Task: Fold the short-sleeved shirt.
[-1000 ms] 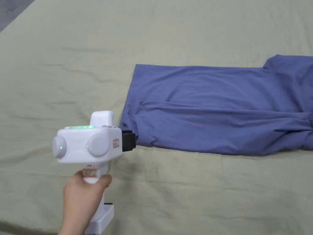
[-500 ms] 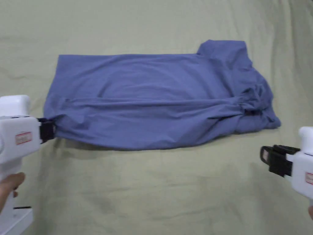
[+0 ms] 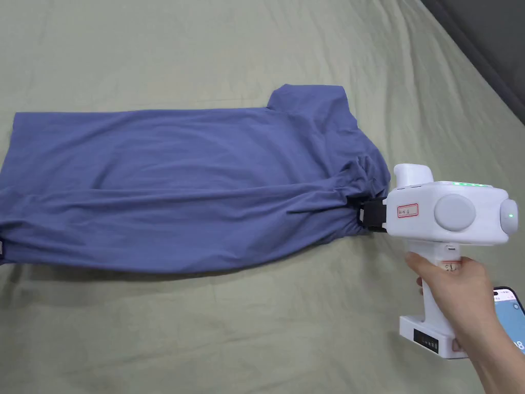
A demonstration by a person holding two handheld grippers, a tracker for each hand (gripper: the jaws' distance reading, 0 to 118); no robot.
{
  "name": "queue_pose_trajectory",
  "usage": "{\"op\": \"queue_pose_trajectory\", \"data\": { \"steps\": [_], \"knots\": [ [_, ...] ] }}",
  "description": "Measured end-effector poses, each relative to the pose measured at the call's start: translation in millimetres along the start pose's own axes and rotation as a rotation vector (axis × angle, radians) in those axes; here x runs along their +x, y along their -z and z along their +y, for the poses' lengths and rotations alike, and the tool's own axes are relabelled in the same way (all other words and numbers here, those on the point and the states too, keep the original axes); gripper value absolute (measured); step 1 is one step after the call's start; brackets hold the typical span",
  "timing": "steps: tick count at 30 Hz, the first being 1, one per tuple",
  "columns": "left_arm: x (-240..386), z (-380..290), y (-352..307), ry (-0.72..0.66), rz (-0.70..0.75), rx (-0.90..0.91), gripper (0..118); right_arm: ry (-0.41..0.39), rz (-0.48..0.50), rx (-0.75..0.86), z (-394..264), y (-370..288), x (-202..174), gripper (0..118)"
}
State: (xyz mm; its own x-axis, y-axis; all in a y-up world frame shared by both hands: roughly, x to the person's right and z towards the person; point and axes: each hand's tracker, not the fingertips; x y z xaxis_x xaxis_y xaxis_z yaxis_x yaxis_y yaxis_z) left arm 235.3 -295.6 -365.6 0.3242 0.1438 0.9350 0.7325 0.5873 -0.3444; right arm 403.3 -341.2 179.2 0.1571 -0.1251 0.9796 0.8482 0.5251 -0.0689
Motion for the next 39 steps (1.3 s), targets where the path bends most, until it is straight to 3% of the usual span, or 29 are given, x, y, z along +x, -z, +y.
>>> {"op": "queue_pose_trajectory", "data": {
  "steps": [4, 8, 14, 20, 24, 25, 26, 27, 28, 29, 30, 32, 33, 34, 35, 36, 37, 38, 39],
  "knots": [
    [-20.0, 4.5, -8.5, -0.058, -0.028, 0.018, 4, 0.013, 0.067, 0.051, -7.4, -33.5, 3.8, 17],
    [-18.4, -0.5, -29.8, -0.034, -0.027, 0.039, 4, 0.034, 0.123, 0.118, -24.5, -83.8, 6.7, 17],
    [-12.2, -42.7, -65.1, 0.038, 0.025, 0.014, 4, 0.030, 0.097, 0.111, -73.1, -124.4, 17.4, 17],
    [-6.1, -101.4, -55.1, 0.024, 0.062, -0.129, 4, 0.046, 0.044, -0.029, -128.1, -102.7, 30.5, 17],
    [-12.0, -111.9, -47.8, -0.007, 0.076, -0.118, 4, 0.044, 0.035, -0.053, -137.0, -94.4, 31.3, 17],
    [-13.8, -110.4, -47.4, -0.038, 0.070, -0.110, 8, 0.042, 0.035, -0.052, -135.0, -95.6, 30.7, 17],
    [-15.4, -108.7, -46.4, -0.064, 0.071, -0.114, 29, 0.034, 0.037, -0.049, -133.6, -96.5, 29.0, 18],
    [-20.1, -106.8, -44.4, -0.079, 0.096, -0.149, 78, 0.022, 0.029, -0.049, -130.9, -98.3, 25.8, 52],
    [-22.2, -107.2, -44.5, -0.073, 0.100, -0.167, 92, 0.005, -0.003, -0.062, -128.8, -99.8, 22.6, 95],
    [-22.6, -109.0, -52.0, -0.061, 0.095, -0.140, 92, -0.030, -0.032, -0.068, -127.6, -102.4, 20.2, 114],
    [-22.6, -109.8, -60.5, -0.054, 0.091, -0.123, 92, -0.057, -0.017, -0.045, -128.3, -109.0, 16.5, 116],
    [-20.7, -111.3, -82.8, -0.042, 0.090, -0.093, 92, -0.037, 0.013, -0.007, -126.6, -129.9, 10.4, 116],
    [-17.7, -112.1, -100.3, -0.019, 0.098, -0.048, 92, -0.017, 0.035, -0.014, -125.4, -138.1, 12.8, 114],
    [-14.3, -113.8, -119.5, 0.001, 0.102, -0.005, 89, -0.014, 0.065, 0.009, -125.9, -149.6, 8.3, 101],
    [-7.6, -117.9, -141.6, 0.028, 0.090, 0.058, 73, -0.037, 0.096, 0.051, -126.9, -163.7, 2.3, 64],
    [-3.2, -126.7, -164.4, 0.064, 0.047, 0.171, 25, -0.069, 0.115, 0.097, -128.9, -177.9, -5.3, 2],
    [1.0, -134.3, -180.5, 0.063, 0.028, 0.250, 0, -0.084, 0.090, 0.145, -131.8, -190.0, -17.0, 2],
    [4.5, -136.4, -185.6, 0.024, 0.051, 0.236, 0, -0.072, 0.050, 0.209, -136.1, -199.7, -26.4, 2],
    [9.0, -139.9, -192.3, -0.010, 0.091, 0.232, 0, -0.067, 0.097, 0.201, -136.8, -206.2, -34.3, 2]
  ]
}}
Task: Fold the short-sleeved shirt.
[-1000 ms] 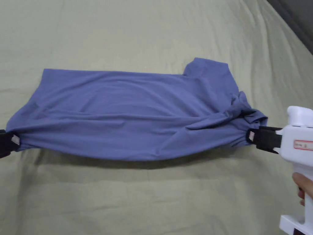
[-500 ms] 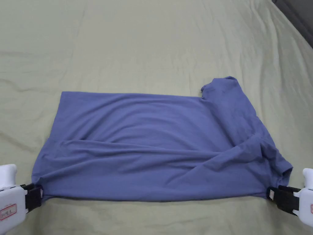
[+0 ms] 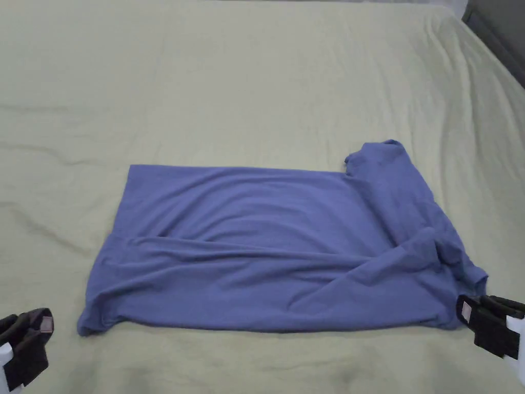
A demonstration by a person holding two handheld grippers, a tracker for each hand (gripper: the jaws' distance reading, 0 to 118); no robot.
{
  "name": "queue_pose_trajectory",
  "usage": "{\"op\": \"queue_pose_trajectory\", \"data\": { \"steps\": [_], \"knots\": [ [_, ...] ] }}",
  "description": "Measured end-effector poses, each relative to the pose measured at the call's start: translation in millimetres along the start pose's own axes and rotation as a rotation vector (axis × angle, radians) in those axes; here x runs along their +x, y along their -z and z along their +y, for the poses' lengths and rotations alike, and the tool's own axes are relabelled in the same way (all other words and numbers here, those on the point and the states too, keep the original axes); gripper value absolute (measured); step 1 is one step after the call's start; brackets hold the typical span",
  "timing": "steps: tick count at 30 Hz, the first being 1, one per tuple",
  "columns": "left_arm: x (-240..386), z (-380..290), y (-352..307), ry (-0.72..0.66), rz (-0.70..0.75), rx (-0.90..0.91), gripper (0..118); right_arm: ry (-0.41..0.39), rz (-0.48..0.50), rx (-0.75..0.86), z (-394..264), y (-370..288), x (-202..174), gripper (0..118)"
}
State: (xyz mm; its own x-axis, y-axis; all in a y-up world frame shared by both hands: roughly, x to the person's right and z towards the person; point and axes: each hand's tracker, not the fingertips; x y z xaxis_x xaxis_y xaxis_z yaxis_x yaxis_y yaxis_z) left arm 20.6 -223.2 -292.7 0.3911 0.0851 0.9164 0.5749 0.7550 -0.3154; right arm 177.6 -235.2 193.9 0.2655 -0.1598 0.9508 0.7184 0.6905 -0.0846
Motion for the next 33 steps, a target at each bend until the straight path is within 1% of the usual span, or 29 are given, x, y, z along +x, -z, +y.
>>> {"op": "queue_pose_trajectory", "data": {
  "steps": [1, 2, 4, 5, 8, 11, 13, 14, 15, 16, 17, 18, 20, 22, 23, 24, 25, 26, 27, 28, 29, 30, 31, 33],
  "knots": [
    [0.9, 1.0, -2.1, 0.008, -0.022, -0.032, 0, -0.004, 0.040, -0.034, 3.1, -2.3, -7.0, 2],
    [3.3, 4.9, 1.1, 0.020, -0.033, -0.083, 0, -0.009, 0.050, -0.040, 3.6, -1.4, -12.7, 2],
    [12.2, 15.2, 8.4, 0.077, 0.005, -0.069, 0, -0.028, 0.065, -0.023, 7.9, -3.0, -23.9, 2],
    [14.8, 24.2, 13.6, 0.101, -0.003, -0.058, 0, -0.032, 0.076, -0.025, 12.2, -3.5, -27.7, 2],
    [21.5, 72.0, 46.8, 0.108, -0.032, -0.020, 0, -0.037, 0.089, -0.002, 25.7, -1.7, -31.8, 2],
    [30.4, 134.1, 109.5, 0.117, -0.054, 0.013, 0, -0.033, 0.100, 0.020, 41.9, 3.4, -29.7, 2],
    [38.5, 170.4, 164.7, 0.117, -0.067, 0.015, 0, -0.029, 0.094, 0.031, 52.4, 7.0, -29.2, 2],
    [40.8, 185.5, 196.9, 0.119, -0.062, -0.032, 4, -0.029, 0.088, 0.035, 56.5, 11.8, -27.1, 2],
    [42.5, 197.3, 228.6, 0.083, -0.041, -0.096, 33, -0.028, 0.081, 0.034, 60.7, 15.0, -26.0, 2],
    [43.5, 206.8, 268.9, 0.062, -0.038, -0.160, 72, -0.027, 0.073, 0.032, 64.5, 18.6, -24.8, 2],
    [43.0, 209.5, 297.1, 0.054, -0.050, -0.219, 89, -0.025, 0.065, 0.029, 67.0, 22.2, -23.4, 2],
    [44.2, 211.3, 324.4, 0.054, -0.042, -0.257, 89, -0.022, 0.060, 0.019, 68.3, 30.3, -19.0, 2],
    [49.0, 203.5, 367.2, 0.063, 0.029, -0.328, 89, -0.024, 0.047, -0.002, 71.0, 39.8, -15.2, 2],
    [49.5, 192.0, 396.3, 0.063, 0.016, -0.387, 89, -0.031, 0.025, -0.029, 71.7, 51.6, -10.6, 2],
    [49.1, 187.2, 406.7, 0.059, 0.005, -0.417, 87, -0.033, 0.018, -0.033, 71.9, 55.4, -8.5, 2],
    [50.6, 180.4, 412.4, 0.062, -0.008, -0.440, 79, -0.031, 0.015, -0.040, 72.7, 58.9, -5.9, 2],
    [51.4, 176.1, 415.1, 0.080, -0.018, -0.423, 78, -0.029, 0.012, -0.046, 73.3, 62.2, -3.4, 2],
    [52.5, 175.8, 409.0, 0.114, -0.017, -0.391, 71, -0.029, 0.008, -0.049, 72.4, 66.2, -1.7, 2],
    [55.2, 178.1, 403.6, 0.132, -0.023, -0.377, 48, -0.029, 0.005, -0.052, 72.5, 68.5, -0.3, 2],
    [57.0, 180.3, 397.1, 0.183, -0.028, -0.373, 15, -0.028, 0.003, -0.055, 72.8, 70.6, 1.3, 2],
    [58.1, 182.5, 391.0, 0.214, -0.020, -0.356, 1, -0.022, 0.010, -0.060, 74.0, 73.0, 3.4, 2],
    [58.9, 185.5, 384.5, 0.197, -0.058, -0.357, 1, -0.014, 0.027, -0.067, 74.0, 77.7, 6.1, 2],
    [60.9, 189.3, 376.8, 0.182, -0.044, -0.339, 1, -0.011, 0.036, -0.071, 77.6, 81.0, 7.7, 2],
    [65.6, 198.1, 353.9, 0.221, -0.082, -0.269, 1, -0.013, 0.049, -0.067, 92.5, 86.4, 10.0, 2]
  ]
}}
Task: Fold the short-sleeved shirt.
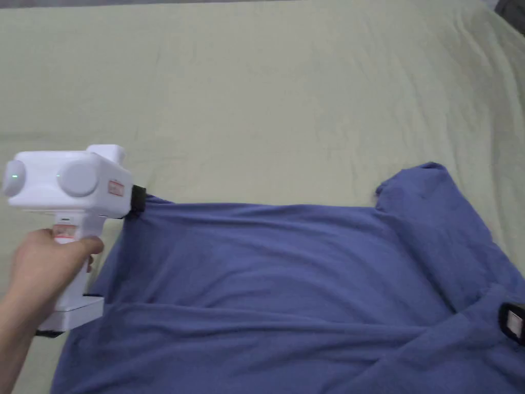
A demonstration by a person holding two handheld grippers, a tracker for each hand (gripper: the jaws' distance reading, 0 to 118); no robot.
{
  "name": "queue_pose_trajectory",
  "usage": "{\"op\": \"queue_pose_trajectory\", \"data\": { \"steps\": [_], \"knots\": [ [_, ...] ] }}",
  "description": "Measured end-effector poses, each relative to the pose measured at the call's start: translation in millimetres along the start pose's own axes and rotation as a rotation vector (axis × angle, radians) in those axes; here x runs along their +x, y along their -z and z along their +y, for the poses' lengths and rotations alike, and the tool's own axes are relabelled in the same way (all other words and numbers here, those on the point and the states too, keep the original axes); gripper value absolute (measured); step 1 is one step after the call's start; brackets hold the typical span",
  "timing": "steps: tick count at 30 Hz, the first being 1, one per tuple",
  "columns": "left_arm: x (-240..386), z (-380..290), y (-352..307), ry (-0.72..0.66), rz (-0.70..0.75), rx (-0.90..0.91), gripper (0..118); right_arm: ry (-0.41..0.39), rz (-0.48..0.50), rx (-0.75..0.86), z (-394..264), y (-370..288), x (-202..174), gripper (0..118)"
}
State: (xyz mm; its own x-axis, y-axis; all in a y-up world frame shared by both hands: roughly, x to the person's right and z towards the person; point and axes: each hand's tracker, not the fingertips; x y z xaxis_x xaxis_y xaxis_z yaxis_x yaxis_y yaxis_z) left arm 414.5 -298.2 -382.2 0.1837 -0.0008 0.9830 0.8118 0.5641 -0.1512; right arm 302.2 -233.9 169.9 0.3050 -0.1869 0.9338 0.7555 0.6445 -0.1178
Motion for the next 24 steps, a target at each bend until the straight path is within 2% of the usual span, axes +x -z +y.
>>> {"op": "queue_pose_trajectory", "data": {
  "steps": [2, 4, 5, 6, 7, 8, 9, 11, 13, 14, 15, 16, 17, 18, 20, 24],
  "knots": [
    [6.2, -2.5, -29.4, 0.007, -0.030, 0.077, 1, -0.016, 0.060, 0.019, 24.7, 8.4, 4.5, 2],
    [9.1, -9.0, -58.6, 0.004, -0.064, 0.131, 1, -0.021, 0.060, 0.025, 62.3, 24.9, 11.3, 3],
    [11.1, -14.2, -67.2, 0.003, -0.055, 0.151, 1, -0.022, 0.049, -0.004, 81.7, 41.7, 16.4, 22],
    [12.5, -18.4, -73.1, 0.009, -0.048, 0.155, 1, -0.032, 0.022, -0.058, 99.3, 63.2, 22.8, 96],
    [16.7, -24.6, -82.1, 0.009, -0.047, 0.156, 1, -0.032, -0.006, -0.119, 114.5, 91.8, 30.9, 118],
    [16.6, -27.1, -83.1, 0.007, -0.049, 0.155, 1, -0.039, -0.020, -0.053, 126.4, 102.4, 37.9, 116],
    [16.0, -29.3, -83.3, 0.004, -0.053, 0.151, 1, -0.016, -0.062, -0.108, 134.6, 134.9, 43.8, 118],
    [10.8, -30.7, -77.2, -0.014, -0.059, 0.136, 1, 0.059, -0.109, -0.195, 147.7, 184.0, 63.9, 118],
    [6.3, -30.7, -71.5, -0.034, -0.050, 0.119, 1, 0.169, -0.176, -0.266, 149.9, 227.8, 87.5, 115],
    [3.9, -30.3, -68.7, -0.039, -0.050, 0.115, 1, 0.210, -0.192, -0.291, 148.3, 240.7, 95.5, 106],
    [4.1, -28.9, -66.7, -0.043, -0.051, 0.107, 1, 0.218, -0.203, -0.312, 146.2, 249.2, 100.1, 81],
    [1.6, -27.5, -63.4, -0.047, -0.051, 0.093, 1, 0.201, -0.208, -0.335, 143.5, 253.4, 101.3, 71],
    [-0.4, -26.4, -60.5, -0.047, -0.047, 0.081, 1, 0.146, -0.285, -0.320, 142.4, 249.0, 94.9, 69],
    [-2.1, -25.5, -58.2, -0.046, -0.042, 0.076, 1, 0.139, -0.239, -0.298, 143.7, 242.2, 90.4, 57],
    [-2.2, -23.5, -56.4, -0.046, -0.037, 0.076, 1, 0.027, -0.287, -0.272, 145.4, 229.8, 82.0, 4],
    [-2.5, -23.0, -72.6, -0.065, -0.055, 0.119, 1, -0.007, -0.272, -0.208, 145.9, 203.9, 74.6, 4]
  ]
}}
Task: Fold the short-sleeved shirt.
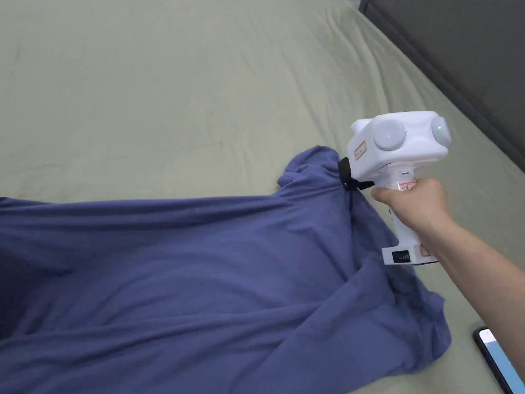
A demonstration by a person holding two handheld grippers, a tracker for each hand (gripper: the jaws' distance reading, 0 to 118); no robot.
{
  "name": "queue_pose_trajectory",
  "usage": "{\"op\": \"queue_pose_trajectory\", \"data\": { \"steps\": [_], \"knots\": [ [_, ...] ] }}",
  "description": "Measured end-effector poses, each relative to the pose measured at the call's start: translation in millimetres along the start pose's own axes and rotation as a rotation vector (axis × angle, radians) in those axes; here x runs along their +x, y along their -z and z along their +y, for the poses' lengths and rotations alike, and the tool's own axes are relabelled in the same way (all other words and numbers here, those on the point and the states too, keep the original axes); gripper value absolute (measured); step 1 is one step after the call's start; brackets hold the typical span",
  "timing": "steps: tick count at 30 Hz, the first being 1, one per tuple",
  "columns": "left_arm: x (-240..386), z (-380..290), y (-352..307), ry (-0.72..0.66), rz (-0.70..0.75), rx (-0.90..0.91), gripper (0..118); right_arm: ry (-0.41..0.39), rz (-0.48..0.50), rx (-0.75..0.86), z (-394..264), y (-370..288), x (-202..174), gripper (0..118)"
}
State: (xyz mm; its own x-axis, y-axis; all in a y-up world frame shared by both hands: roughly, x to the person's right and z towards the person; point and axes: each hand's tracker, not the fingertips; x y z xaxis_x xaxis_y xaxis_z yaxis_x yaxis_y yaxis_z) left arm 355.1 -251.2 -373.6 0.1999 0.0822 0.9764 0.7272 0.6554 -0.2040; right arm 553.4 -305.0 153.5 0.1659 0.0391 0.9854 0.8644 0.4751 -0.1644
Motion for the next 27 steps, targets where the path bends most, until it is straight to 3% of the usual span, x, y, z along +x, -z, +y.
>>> {"op": "queue_pose_trajectory", "data": {
  "steps": [3, 8, 12, 16, 19, 27],
  "knots": [
    [-0.8, -1.3, -24.9, 0.003, -0.006, 0.024, 1, 0.032, 0.084, 0.085, -6.7, -39.8, 6.3, 4],
    [-6.8, -31.4, -72.0, 0.038, 0.037, 0.039, 1, -0.033, 0.135, 0.255, -53.9, -127.3, 11.2, 4],
    [-9.7, -85.9, -96.7, 0.056, 0.092, -0.024, 1, -0.057, 0.213, 0.259, -128.5, -171.6, 19.7, 4],
    [-16.7, -145.3, -84.7, 0.068, 0.102, -0.182, 1, -0.034, 0.273, 0.104, -205.5, -168.7, 33.5, 4],
    [-12.8, -174.5, -77.9, 0.049, 0.072, -0.271, 1, -0.038, 0.232, -0.009, -238.6, -146.8, 40.9, 4],
    [-4.2, -182.4, -60.3, 0.048, 0.127, -0.308, 3, -0.032, 0.205, -0.057, -238.3, -113.9, 29.7, 4]
  ]
}}
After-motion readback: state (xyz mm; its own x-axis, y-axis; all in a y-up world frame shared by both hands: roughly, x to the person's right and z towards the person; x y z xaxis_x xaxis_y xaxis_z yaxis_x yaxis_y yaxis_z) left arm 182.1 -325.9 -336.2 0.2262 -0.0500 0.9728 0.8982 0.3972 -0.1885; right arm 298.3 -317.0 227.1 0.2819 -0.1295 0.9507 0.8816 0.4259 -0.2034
